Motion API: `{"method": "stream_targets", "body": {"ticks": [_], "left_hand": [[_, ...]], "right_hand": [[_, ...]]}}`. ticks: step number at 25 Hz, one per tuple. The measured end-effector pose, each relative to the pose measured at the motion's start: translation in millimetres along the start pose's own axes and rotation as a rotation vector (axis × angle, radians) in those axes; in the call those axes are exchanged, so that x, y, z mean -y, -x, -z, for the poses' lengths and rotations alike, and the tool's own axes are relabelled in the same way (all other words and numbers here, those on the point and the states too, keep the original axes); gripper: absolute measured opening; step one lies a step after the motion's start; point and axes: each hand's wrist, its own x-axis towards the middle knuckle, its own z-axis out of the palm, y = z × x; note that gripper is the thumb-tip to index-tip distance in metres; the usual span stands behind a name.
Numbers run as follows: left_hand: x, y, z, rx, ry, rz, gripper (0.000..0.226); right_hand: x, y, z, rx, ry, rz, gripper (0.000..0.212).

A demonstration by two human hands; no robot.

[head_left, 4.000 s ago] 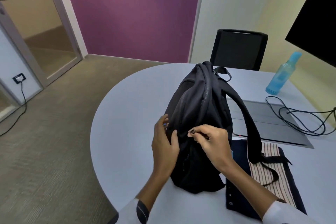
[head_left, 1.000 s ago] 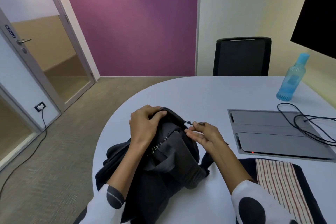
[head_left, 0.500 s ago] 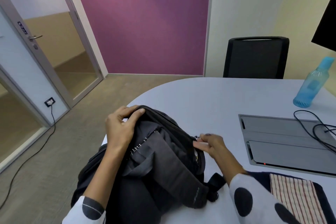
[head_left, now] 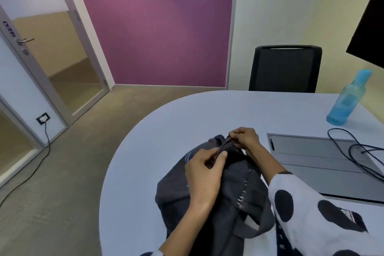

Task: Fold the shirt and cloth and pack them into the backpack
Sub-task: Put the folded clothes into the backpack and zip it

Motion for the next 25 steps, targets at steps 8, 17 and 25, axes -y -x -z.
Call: {"method": "stream_targets", "body": {"ticks": [8,17,25], "left_hand": [[35.2,15.7,-7.4,0.478,-0.191,-0.274,0.042],[55.5,10.7,48.9,0.308,-0.53,-0.302,0.036],[25.1,-4.0,58.7,0.158,-0.332,-0.067,0.041]], "right_hand": [[0.9,133.7,54.6,0.182,0.482,0.439,0.076],[-86.1,200.9,99.9,0.191,1.193,0.488,0.113],[-130.7,216.3,115.5,0.224,0.854,0.371,0.112]]}}
